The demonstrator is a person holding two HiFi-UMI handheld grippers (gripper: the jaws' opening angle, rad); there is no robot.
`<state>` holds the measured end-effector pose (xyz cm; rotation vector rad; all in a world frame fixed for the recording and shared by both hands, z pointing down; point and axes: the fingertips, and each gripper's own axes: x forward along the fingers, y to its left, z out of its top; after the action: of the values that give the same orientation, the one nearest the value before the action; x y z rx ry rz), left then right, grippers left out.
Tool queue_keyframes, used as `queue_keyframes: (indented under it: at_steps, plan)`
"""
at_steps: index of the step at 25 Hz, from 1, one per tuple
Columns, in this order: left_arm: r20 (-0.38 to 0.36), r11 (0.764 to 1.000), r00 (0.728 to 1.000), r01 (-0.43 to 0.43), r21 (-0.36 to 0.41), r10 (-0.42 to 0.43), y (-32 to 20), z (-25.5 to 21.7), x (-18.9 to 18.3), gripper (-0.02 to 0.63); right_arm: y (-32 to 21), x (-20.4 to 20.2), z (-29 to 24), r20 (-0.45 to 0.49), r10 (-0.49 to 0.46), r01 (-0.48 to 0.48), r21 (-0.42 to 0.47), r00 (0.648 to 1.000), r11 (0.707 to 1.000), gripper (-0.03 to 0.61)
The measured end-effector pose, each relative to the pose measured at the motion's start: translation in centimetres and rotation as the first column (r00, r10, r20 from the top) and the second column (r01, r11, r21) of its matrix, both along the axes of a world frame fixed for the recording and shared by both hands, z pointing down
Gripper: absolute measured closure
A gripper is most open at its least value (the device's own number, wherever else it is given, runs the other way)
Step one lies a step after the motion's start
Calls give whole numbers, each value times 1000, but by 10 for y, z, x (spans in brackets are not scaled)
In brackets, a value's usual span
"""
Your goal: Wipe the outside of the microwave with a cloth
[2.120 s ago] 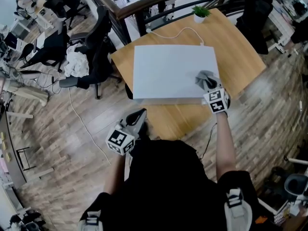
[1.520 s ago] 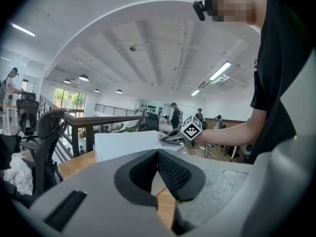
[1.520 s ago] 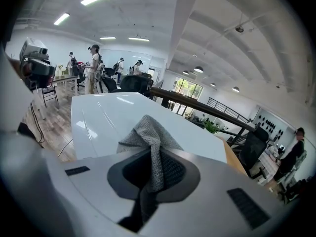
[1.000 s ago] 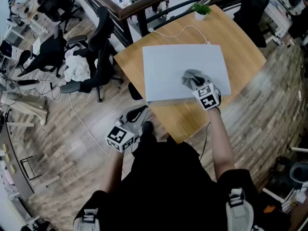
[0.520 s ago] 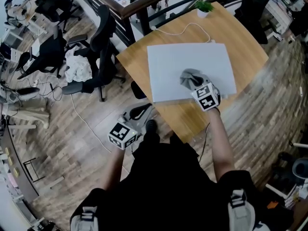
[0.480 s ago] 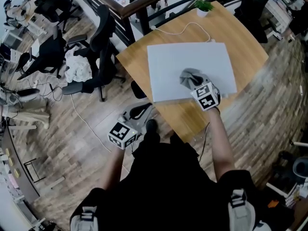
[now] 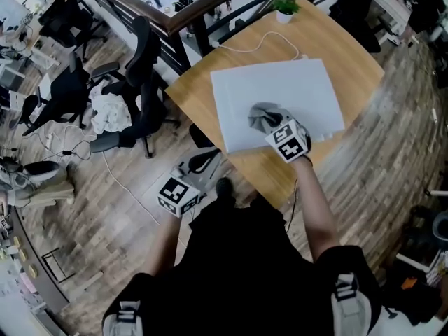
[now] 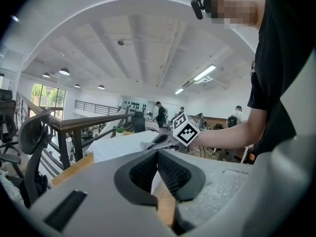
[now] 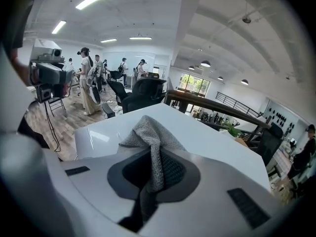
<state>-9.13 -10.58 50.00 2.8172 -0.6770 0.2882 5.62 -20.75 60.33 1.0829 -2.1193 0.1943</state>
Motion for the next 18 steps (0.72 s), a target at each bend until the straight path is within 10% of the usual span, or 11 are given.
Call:
queue_keyframes:
  at_steps: [18]
  plan:
    - [-22, 1000, 1000, -16, 5, 16, -26, 14, -40, 612, -2, -107, 5, 35, -97, 99, -74, 995, 992, 565]
